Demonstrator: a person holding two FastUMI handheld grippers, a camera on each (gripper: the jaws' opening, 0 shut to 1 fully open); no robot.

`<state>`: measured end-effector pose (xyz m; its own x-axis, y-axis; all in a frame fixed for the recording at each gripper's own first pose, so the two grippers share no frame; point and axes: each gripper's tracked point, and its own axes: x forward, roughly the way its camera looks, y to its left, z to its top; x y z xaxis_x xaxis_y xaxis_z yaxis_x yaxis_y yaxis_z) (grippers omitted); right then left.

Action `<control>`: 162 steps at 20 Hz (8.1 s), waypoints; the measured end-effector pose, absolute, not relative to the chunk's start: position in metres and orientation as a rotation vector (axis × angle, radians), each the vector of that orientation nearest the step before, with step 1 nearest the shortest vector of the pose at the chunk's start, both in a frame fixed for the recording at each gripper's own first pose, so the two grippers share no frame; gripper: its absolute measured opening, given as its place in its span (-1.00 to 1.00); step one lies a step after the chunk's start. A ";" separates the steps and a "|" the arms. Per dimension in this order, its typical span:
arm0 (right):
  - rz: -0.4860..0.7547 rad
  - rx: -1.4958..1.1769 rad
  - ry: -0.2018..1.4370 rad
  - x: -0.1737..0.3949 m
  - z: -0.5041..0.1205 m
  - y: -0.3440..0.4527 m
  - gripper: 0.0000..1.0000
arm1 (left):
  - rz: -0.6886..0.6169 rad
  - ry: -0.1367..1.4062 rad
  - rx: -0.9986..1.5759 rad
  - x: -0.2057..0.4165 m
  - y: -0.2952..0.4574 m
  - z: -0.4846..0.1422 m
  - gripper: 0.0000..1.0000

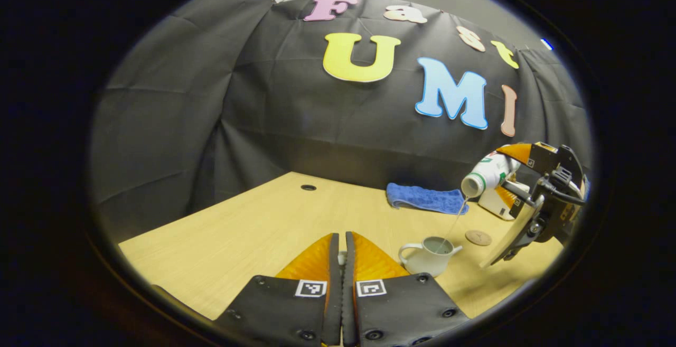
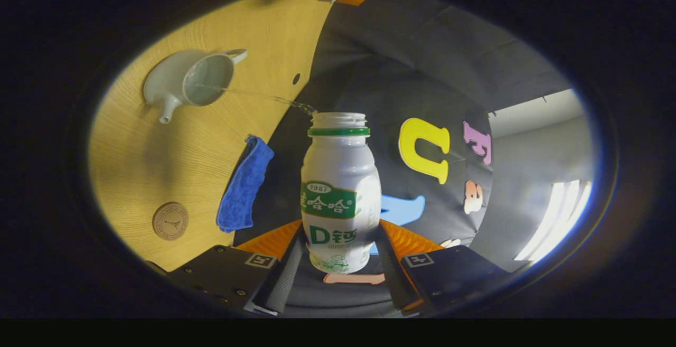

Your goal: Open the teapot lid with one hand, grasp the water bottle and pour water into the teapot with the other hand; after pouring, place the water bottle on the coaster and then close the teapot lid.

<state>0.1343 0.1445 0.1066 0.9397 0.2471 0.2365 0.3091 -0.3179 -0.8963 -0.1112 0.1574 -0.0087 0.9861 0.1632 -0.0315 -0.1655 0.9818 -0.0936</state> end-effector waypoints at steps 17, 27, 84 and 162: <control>-0.003 -2.084 -0.447 0.133 0.080 0.163 0.44 | 0.161 0.023 -0.100 -0.111 0.158 -0.010 -0.78; 0.031 -2.071 -0.406 0.138 0.059 0.161 0.45 | 0.160 0.026 -0.100 -0.111 0.158 -0.012 -0.96; 0.125 -0.368 0.144 0.109 0.012 0.014 0.45 | -0.130 0.026 0.037 -0.006 0.008 -0.011 -0.78; 0.148 -0.045 0.155 0.179 -0.007 0.027 0.91 | 0.015 -0.122 -0.013 -0.085 0.071 0.027 -0.55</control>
